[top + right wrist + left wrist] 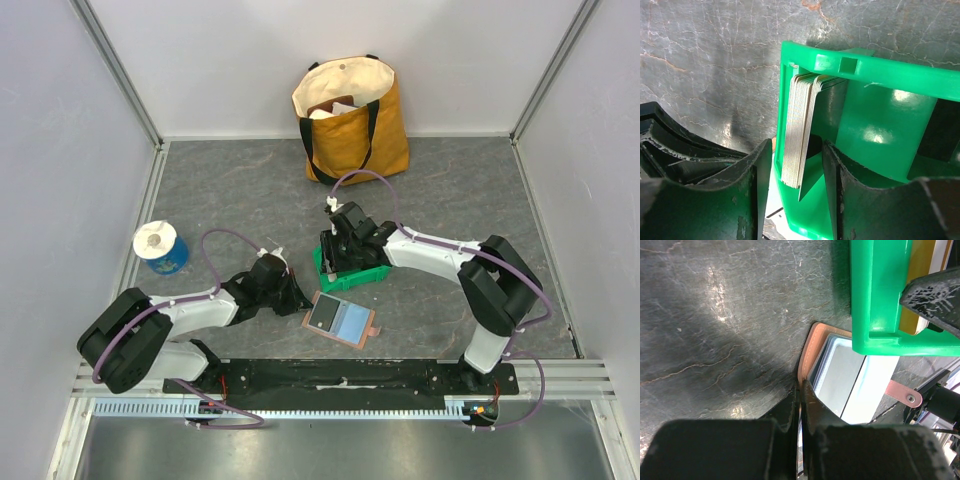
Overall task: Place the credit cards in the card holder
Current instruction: Pick up the credit card from the storage box.
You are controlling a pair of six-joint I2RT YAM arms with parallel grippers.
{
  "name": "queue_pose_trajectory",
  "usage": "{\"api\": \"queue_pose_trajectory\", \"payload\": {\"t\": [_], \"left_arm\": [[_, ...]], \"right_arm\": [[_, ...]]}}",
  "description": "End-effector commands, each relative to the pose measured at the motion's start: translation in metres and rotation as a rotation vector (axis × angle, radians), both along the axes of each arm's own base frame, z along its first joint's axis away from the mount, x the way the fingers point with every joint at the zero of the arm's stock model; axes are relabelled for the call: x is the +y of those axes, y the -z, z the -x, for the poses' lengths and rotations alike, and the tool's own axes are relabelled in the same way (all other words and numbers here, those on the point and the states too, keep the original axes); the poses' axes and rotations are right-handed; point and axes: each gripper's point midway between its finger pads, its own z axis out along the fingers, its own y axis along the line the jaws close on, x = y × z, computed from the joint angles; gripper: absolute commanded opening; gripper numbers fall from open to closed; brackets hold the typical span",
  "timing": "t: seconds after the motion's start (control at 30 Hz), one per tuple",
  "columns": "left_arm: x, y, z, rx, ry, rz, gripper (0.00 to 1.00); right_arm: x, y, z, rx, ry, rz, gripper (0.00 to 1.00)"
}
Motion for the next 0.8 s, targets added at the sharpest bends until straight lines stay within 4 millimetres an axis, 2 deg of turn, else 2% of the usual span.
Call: {"api": "queue_pose_trajectory", "payload": {"t": [0.0, 0.2, 0.37, 0.5, 0.77], "left_arm": [[0.035, 0.039, 0.029, 0.118, 0.001, -0.186, 0.02], [0.035, 0.04, 0.029, 0.119, 0.003, -0.186, 0.02], [0.035, 0.04, 0.029, 0.119, 0.003, -0.186, 0.02], [0.037, 0.041, 0.031, 0.122, 0.003, -0.189, 0.02], [0.037, 0.041, 0.031, 0.122, 0.002, -0.187, 0.02]], "right_arm": [[0.012, -0.039, -0.008, -0.068, -0.009, -0.075, 0.51], [0.013, -0.042, -0.007, -0.072, -0.019, -0.083, 0.41], [0.013, -0.037, -0.005, -0.059, -0.033, -0.078, 0.23], [0.011, -0.035, -0.006, -0.063, -0.032, -0.069, 0.18], [0.004, -0.049, -0.014, -0.101, -0.02, -0.075, 0.18]]}}
